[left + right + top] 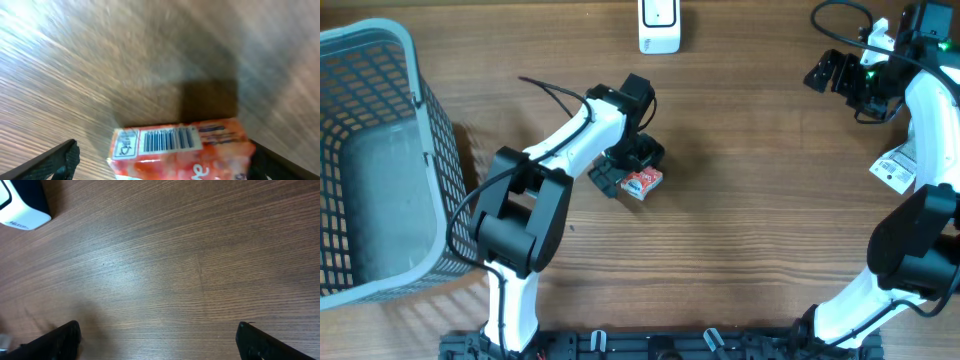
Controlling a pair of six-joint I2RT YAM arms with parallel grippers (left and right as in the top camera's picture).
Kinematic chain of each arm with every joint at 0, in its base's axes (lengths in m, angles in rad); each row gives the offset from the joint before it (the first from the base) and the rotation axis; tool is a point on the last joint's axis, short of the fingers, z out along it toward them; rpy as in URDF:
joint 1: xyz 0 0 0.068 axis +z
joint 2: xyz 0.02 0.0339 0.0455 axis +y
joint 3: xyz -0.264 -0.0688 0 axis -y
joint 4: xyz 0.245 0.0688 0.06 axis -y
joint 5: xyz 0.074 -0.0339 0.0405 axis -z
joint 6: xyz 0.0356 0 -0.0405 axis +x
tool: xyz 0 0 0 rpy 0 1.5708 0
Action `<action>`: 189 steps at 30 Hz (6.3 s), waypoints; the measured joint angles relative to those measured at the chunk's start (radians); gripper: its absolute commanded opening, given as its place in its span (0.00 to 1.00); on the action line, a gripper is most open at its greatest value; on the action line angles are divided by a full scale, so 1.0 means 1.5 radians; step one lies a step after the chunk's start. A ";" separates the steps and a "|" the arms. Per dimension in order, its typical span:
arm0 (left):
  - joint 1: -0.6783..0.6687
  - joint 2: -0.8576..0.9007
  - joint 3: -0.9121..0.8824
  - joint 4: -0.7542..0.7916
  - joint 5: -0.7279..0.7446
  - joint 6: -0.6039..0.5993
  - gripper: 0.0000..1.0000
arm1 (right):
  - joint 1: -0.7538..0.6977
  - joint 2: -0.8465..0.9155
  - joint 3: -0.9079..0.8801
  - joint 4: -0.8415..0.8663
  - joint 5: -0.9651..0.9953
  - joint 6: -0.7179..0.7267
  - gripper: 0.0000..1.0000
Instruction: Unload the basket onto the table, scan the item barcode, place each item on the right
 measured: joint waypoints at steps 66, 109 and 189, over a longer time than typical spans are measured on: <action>-0.061 -0.003 -0.010 0.071 -0.087 -0.092 1.00 | 0.000 0.000 0.000 -0.001 0.000 0.000 1.00; 0.069 -0.003 -0.012 0.079 0.655 0.063 0.43 | 0.000 0.000 0.000 -0.001 0.000 0.000 1.00; 0.141 -0.356 0.115 0.231 -0.035 0.492 1.00 | 0.070 0.048 -0.006 -0.014 0.024 -0.040 1.00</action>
